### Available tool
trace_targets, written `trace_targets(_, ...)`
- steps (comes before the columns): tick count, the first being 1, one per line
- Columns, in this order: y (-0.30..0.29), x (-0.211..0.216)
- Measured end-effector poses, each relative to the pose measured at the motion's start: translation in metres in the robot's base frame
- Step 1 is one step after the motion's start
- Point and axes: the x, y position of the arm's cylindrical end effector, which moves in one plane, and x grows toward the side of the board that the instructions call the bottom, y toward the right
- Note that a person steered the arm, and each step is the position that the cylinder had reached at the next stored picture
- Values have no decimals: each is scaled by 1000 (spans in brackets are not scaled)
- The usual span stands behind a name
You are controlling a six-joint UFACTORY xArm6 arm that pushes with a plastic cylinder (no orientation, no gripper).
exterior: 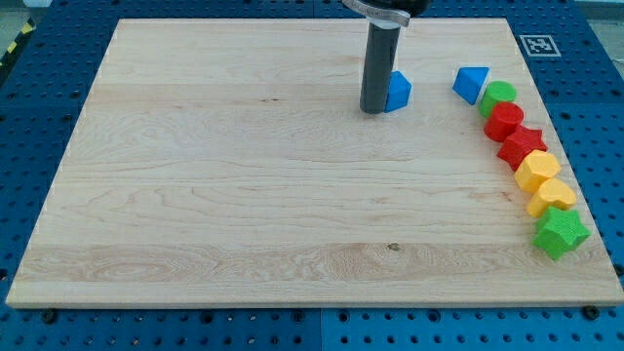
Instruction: Keep blue cube horizontally left to the blue triangle
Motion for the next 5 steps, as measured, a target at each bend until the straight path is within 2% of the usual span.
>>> trace_targets(3, 3, 10)
trace_targets(5, 41, 20)
